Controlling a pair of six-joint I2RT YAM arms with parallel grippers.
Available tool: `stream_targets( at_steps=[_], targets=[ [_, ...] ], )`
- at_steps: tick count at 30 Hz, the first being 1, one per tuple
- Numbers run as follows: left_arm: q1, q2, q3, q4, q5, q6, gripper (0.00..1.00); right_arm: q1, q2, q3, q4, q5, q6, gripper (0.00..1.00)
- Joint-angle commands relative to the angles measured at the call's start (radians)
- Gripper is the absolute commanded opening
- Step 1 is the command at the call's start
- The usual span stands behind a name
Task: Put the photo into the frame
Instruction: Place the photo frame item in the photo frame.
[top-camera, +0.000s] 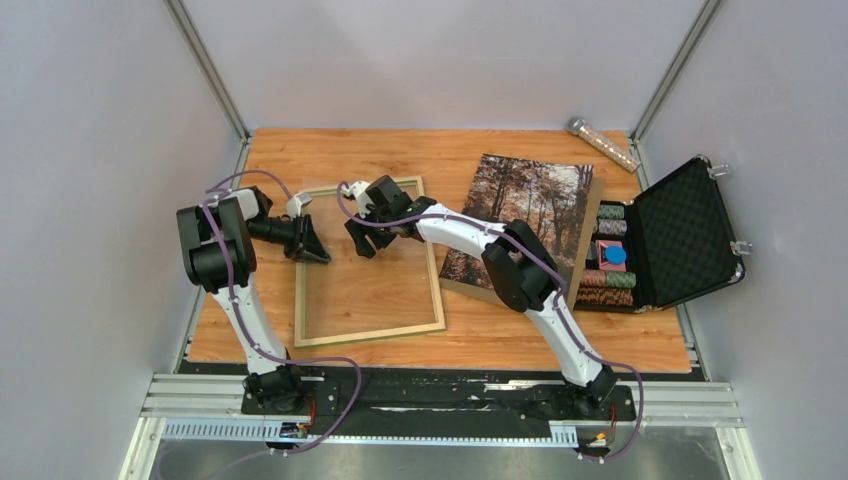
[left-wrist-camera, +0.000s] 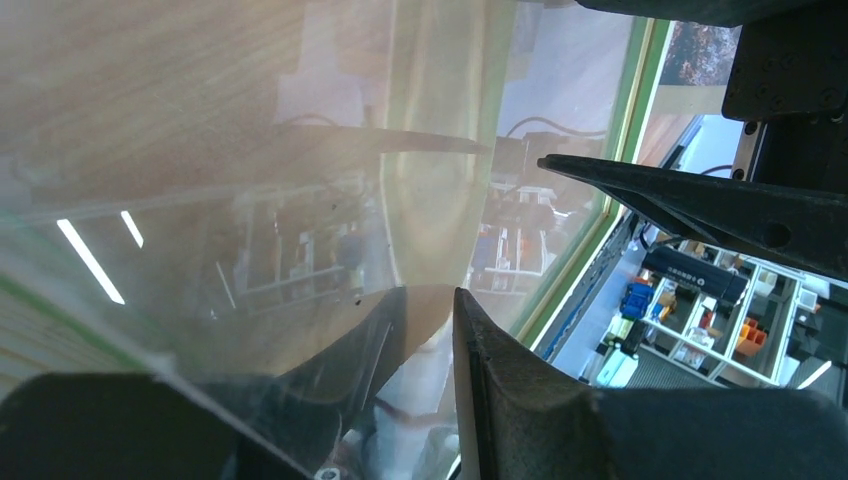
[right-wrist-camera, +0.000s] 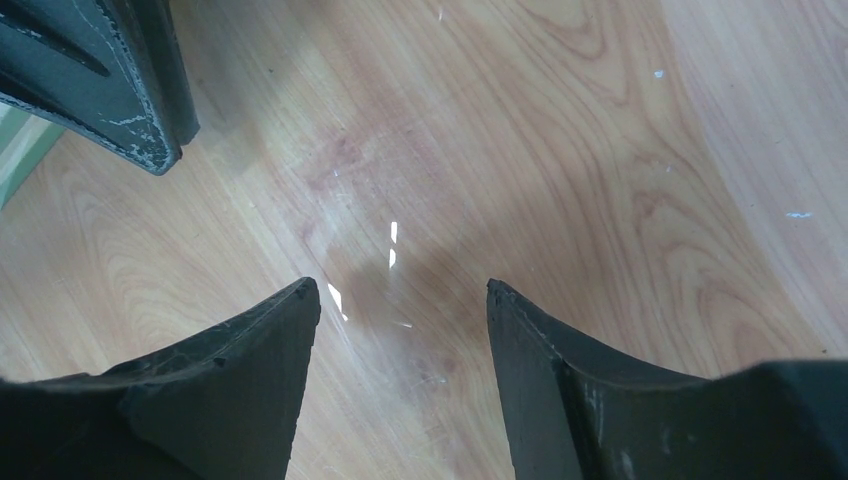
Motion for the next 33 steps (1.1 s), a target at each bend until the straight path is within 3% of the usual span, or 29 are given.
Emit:
stream_targets(
  at_steps=[1,33],
  targets=[
    [-0.008,-0.003,-0.004,0.005,-0.001,-0.002,0.34,0.004,0.022,0.027,0.008,0.019,-0.02,0.64],
    [-0.007,-0.104,0.017,-0.058,-0.098,-0.001,0.72,-0.024,0.022,-0.013,0.01,0.011,0.004,0.63]
  ],
)
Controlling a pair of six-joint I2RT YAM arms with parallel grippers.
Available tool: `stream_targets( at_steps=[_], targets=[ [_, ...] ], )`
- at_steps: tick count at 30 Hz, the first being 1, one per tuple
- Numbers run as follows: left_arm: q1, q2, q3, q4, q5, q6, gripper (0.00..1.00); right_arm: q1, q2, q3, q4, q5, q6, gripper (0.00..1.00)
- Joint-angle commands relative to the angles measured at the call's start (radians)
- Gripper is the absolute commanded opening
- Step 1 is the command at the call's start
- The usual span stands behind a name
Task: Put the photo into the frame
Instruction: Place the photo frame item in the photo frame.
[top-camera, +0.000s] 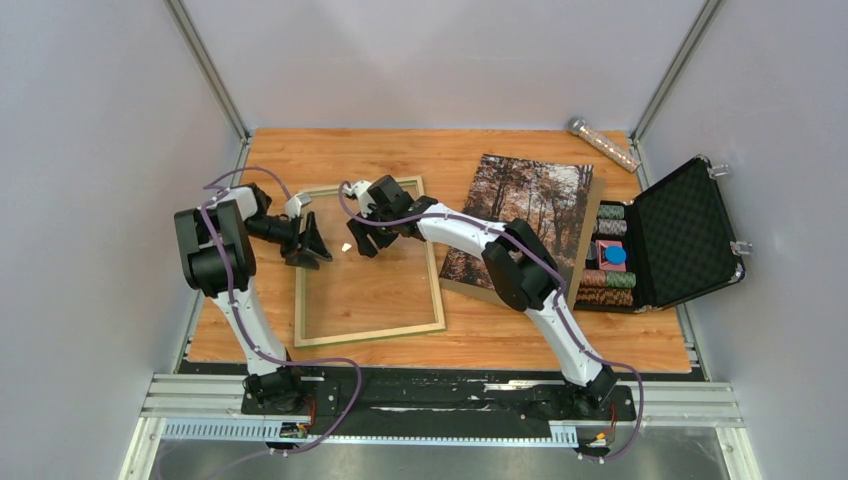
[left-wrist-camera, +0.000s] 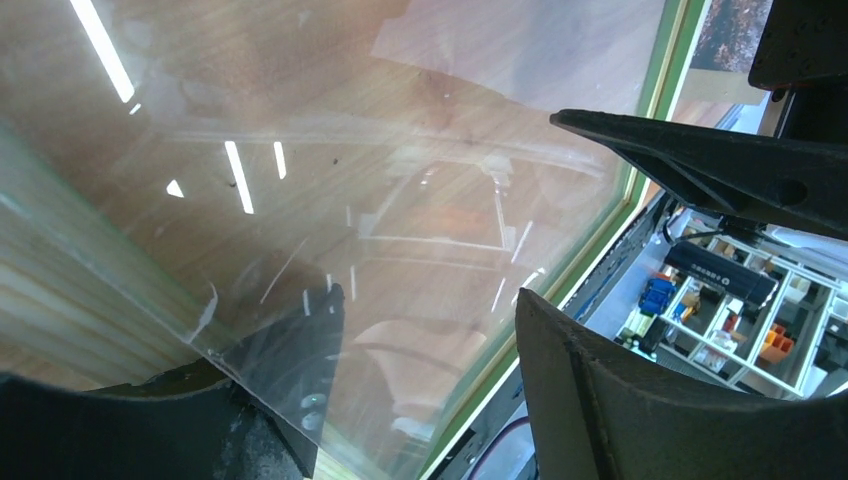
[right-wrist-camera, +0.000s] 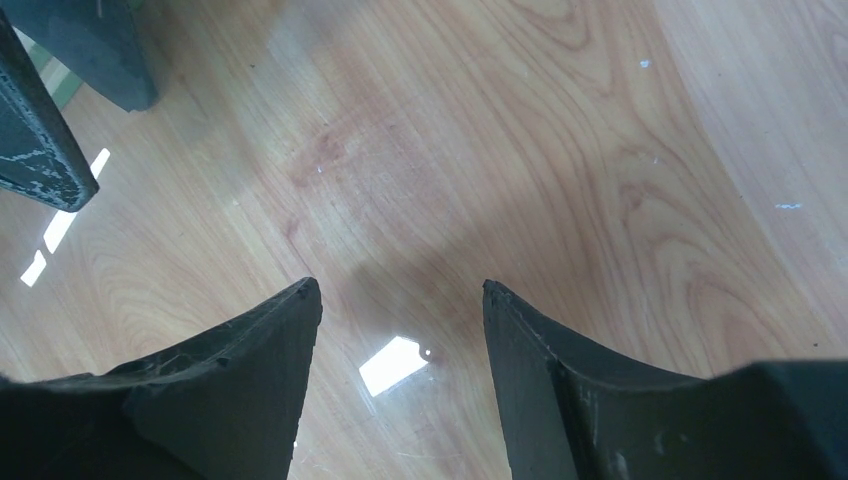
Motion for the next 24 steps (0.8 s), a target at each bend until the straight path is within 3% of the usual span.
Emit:
stream_targets(
  at_steps=[1,24],
  targets=[
    [-0.002,-0.069,0.02,-0.025,-0.03,0.003,0.73,-0.011,0.019,-0.01,0.011,0.006,0.004,0.63],
    [0.003,-0.166,0.07,-0.109,-0.128,0.007,0.76,-0.019,0.036,-0.015,0.014,-0.006,0.043,0.63]
  ],
)
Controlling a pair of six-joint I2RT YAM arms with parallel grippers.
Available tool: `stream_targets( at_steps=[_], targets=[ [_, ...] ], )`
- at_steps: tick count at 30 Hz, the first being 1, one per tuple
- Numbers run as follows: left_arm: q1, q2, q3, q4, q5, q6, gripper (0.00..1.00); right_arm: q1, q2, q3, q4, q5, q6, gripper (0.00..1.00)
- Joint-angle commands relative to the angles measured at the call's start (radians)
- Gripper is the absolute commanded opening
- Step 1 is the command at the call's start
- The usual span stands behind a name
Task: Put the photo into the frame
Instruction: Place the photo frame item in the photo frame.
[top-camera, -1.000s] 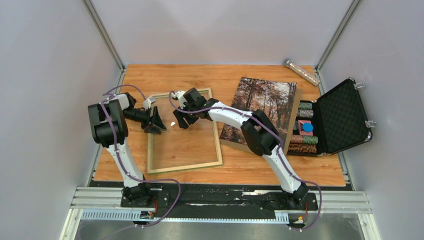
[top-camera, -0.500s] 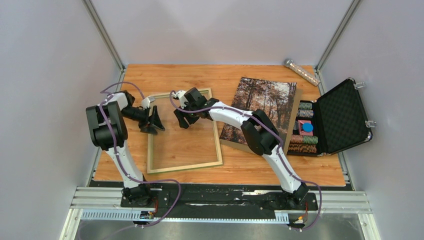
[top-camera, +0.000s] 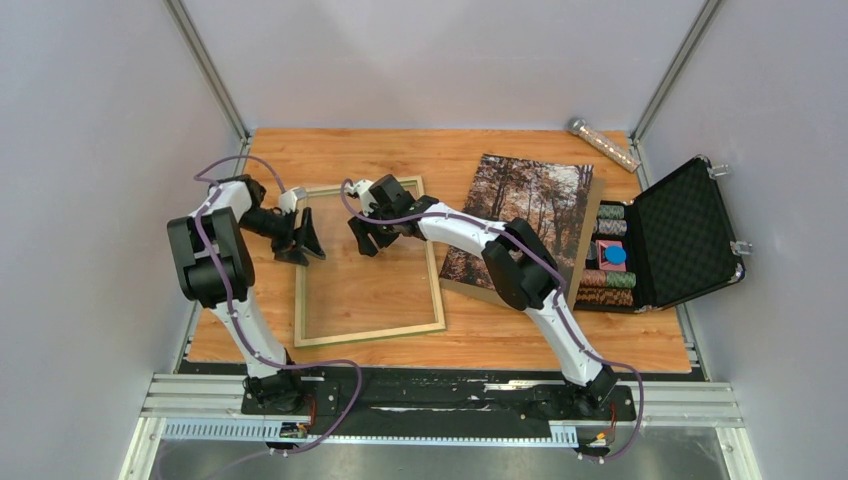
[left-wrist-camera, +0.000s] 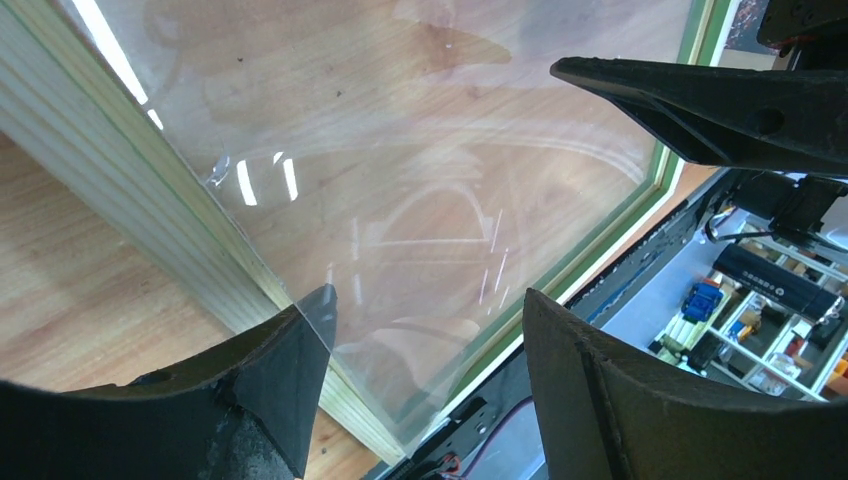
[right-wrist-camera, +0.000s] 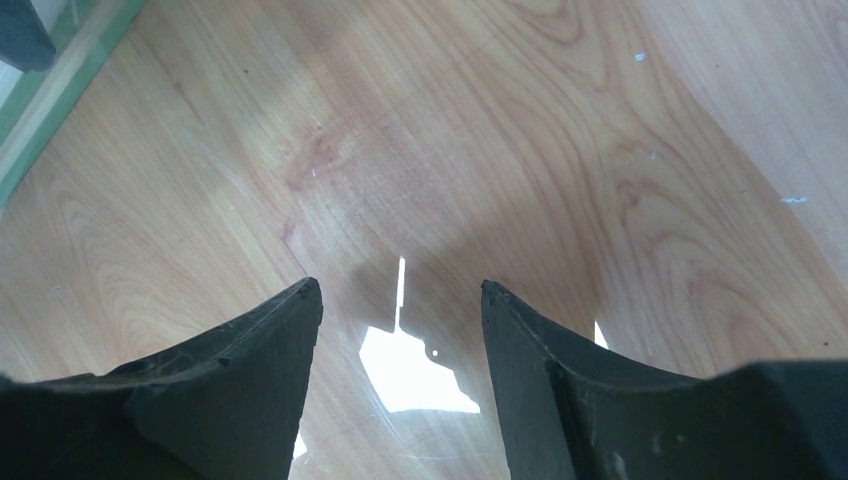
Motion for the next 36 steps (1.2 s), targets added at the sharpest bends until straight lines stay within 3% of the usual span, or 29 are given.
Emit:
stream_targets(
  at_steps=[1,36],
  targets=[
    [0.003,-0.067,0.045,-0.038,-0.013,0.008,0.77,-0.011,0.031,-0.014,0.006,0.004,0.012,0.63],
    [0.035,-0.171,0.084,-0.075,-0.154,0.014,0.77,-0.028,0.034,-0.018,0.007,-0.003,0.022,0.62]
  ],
)
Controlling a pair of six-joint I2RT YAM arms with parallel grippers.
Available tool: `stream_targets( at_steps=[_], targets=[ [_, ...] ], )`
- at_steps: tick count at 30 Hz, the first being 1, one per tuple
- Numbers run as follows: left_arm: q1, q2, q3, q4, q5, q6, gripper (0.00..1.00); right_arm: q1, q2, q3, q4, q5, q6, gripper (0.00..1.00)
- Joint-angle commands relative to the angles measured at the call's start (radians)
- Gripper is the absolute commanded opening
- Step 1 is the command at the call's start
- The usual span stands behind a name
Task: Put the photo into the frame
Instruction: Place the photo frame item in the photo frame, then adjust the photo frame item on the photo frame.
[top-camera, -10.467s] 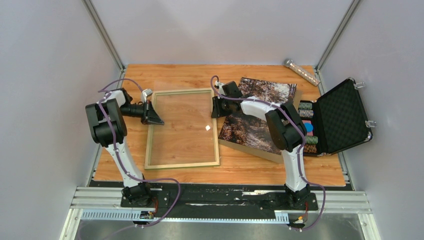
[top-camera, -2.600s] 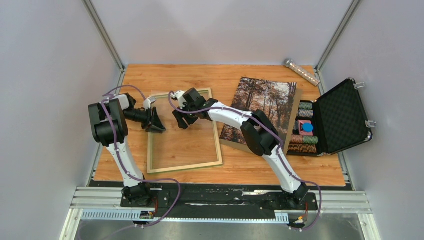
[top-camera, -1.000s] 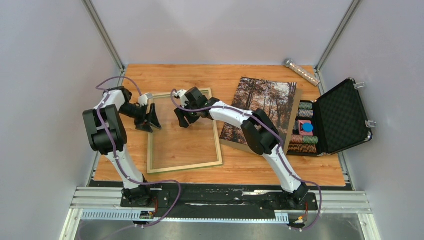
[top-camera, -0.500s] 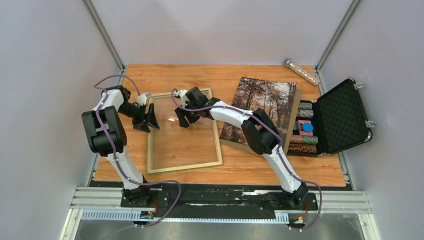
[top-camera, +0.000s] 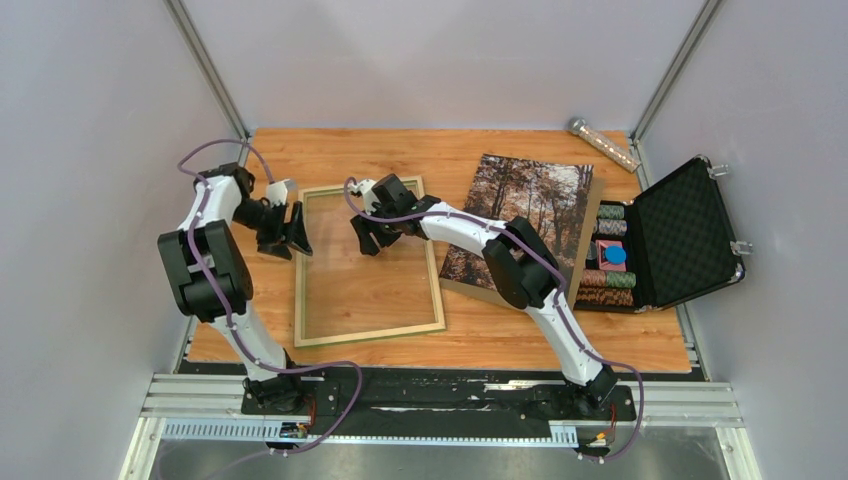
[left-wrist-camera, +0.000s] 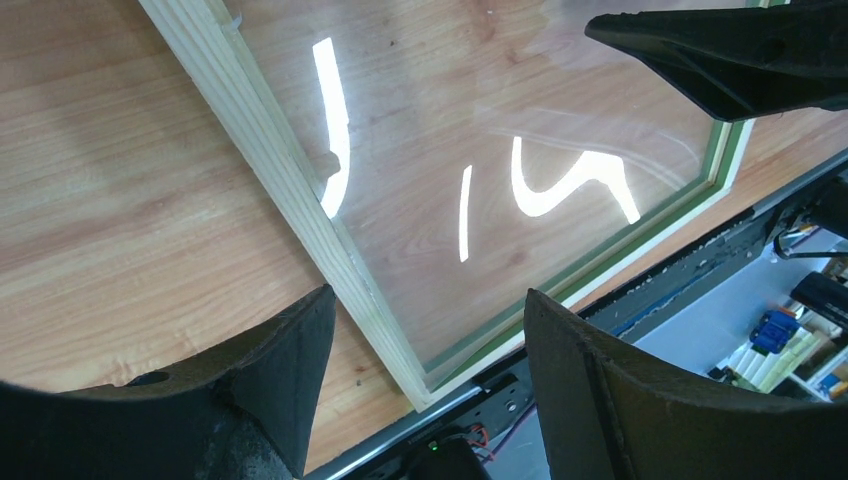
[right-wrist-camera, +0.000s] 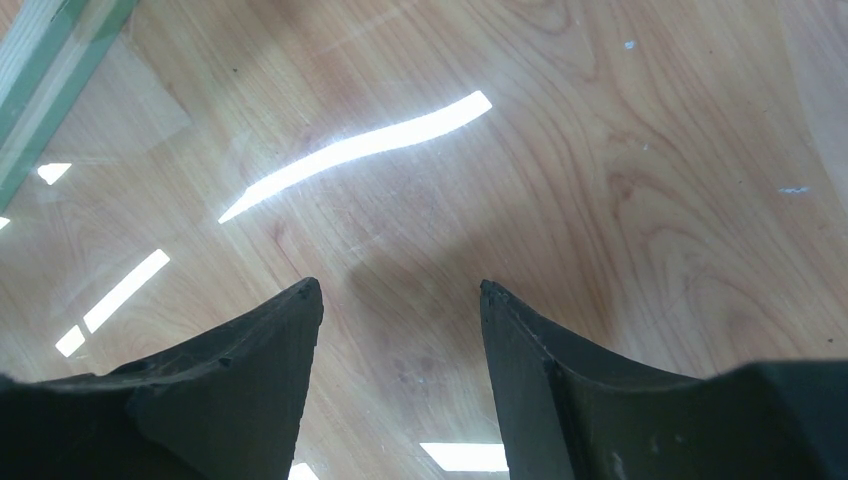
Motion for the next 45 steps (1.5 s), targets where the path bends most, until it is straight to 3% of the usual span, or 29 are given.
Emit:
stream_targets(
  at_steps=[1,17,30,45],
  targets=[
    [0.009,-0.069,0.027,-0.009,-0.006,0.008,0.77,-0.014,0.032,-0.005,-0.008,0.015,0.0,0.62],
    [0.007,-0.085,-0.128,0.025,0.051,0.046,0.77,-0.012,0.024,0.016,-0.008,0.036,-0.062,0.63],
    [0.007,-0.044,-0.011,0.05,0.101,-0.046,0.77,0.016,-0.003,-0.045,-0.021,-0.015,-0.112,0.64],
    [0.007,-0.011,0.058,0.218,0.073,-0.221,0.77,0.043,-0.053,-0.079,-0.044,-0.124,-0.159,0.64]
  ],
)
